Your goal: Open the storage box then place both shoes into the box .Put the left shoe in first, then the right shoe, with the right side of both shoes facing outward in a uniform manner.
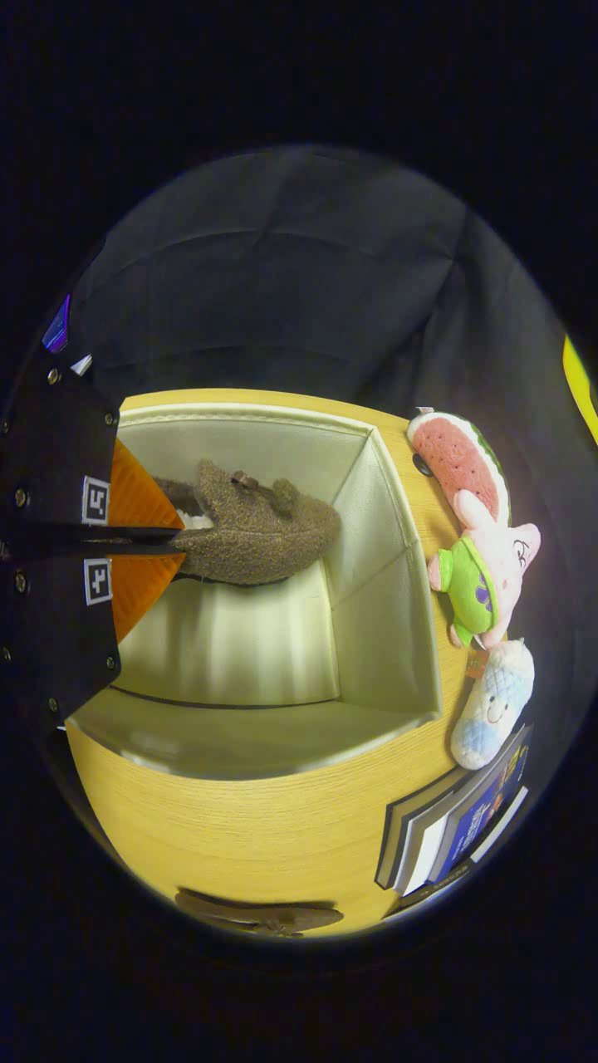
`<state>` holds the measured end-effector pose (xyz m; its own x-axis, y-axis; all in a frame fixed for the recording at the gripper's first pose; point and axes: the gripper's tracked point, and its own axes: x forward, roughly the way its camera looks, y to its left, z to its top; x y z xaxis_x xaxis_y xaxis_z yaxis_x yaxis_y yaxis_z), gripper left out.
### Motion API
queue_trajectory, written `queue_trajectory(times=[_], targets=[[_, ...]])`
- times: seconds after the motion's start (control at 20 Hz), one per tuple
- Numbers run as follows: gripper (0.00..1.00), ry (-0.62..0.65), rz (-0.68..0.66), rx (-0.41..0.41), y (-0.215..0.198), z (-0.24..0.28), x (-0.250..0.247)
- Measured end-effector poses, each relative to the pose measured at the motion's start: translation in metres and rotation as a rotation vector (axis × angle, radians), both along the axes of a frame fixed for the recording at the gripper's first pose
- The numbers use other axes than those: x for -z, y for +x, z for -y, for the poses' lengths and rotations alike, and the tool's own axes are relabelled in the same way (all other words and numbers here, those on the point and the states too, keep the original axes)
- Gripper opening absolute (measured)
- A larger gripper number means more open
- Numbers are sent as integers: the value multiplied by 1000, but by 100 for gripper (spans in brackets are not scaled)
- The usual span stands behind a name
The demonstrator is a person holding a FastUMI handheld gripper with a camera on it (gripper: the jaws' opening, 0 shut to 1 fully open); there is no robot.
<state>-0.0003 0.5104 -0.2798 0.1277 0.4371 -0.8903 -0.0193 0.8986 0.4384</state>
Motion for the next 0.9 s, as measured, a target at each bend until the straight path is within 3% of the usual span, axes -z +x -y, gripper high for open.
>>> queue_trajectory(times=[0.35, 0.45, 0.55, 0.6, 0.9], targets=[[2, -83, -94, -81, -22, 0, 49], [8, -62, -50, -142, -15, -4, 38], [23, -31, -2, -165, -9, -7, 22], [43, -23, 32, -177, -4, -5, 11], [47, 38, 156, -197, 7, 58, -66]])
